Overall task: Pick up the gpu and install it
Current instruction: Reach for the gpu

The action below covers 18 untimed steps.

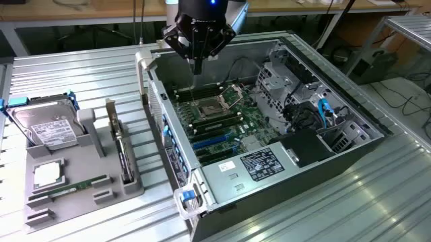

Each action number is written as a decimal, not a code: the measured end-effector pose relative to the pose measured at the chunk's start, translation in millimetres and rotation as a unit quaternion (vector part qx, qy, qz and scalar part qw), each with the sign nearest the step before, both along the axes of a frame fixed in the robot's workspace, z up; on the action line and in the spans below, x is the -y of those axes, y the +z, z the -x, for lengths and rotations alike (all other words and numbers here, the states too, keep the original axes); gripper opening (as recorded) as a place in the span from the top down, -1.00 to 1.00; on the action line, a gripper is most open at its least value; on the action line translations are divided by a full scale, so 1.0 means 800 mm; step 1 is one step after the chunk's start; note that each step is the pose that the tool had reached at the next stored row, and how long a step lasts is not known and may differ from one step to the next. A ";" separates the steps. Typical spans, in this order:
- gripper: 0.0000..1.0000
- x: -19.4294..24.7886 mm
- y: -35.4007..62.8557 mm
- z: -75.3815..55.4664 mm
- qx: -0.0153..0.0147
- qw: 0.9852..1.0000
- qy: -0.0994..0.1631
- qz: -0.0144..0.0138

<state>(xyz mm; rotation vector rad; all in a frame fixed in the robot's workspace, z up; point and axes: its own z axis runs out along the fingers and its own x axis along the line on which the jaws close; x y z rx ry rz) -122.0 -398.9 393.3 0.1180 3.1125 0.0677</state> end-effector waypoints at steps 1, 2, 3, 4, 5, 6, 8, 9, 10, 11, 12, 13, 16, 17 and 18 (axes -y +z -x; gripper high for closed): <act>0.79 0.0000 0.000 0.000 0.000 1.000 0.000 0.000; 0.79 0.0000 0.000 0.000 0.000 1.000 0.000 0.000; 0.79 0.0000 0.000 0.000 0.000 1.000 0.000 0.000; 0.79 0.0000 0.000 0.000 0.000 1.000 0.000 0.000; 0.79 0.0000 0.000 0.000 0.000 1.000 0.000 0.000; 0.79 0.0000 0.000 0.000 0.000 1.000 0.000 0.000; 0.79 0.0000 0.000 0.000 0.000 1.000 0.000 0.000; 0.79 0.0000 0.000 0.000 0.000 1.000 0.000 0.000; 0.79 0.0000 0.000 0.000 0.000 1.000 0.000 0.000; 0.79 0.0000 0.000 0.000 0.000 1.000 0.000 0.000; 0.79 0.0000 0.000 0.000 0.000 1.000 0.000 0.000; 0.79 0.0000 0.000 0.000 0.000 1.000 0.000 0.000; 0.79 0.0018 0.000 0.008 0.000 1.000 0.000 0.000; 0.79 0.0030 0.000 0.011 0.000 1.000 0.000 0.000; 0.79 0.0044 0.000 0.015 0.000 1.000 0.000 0.000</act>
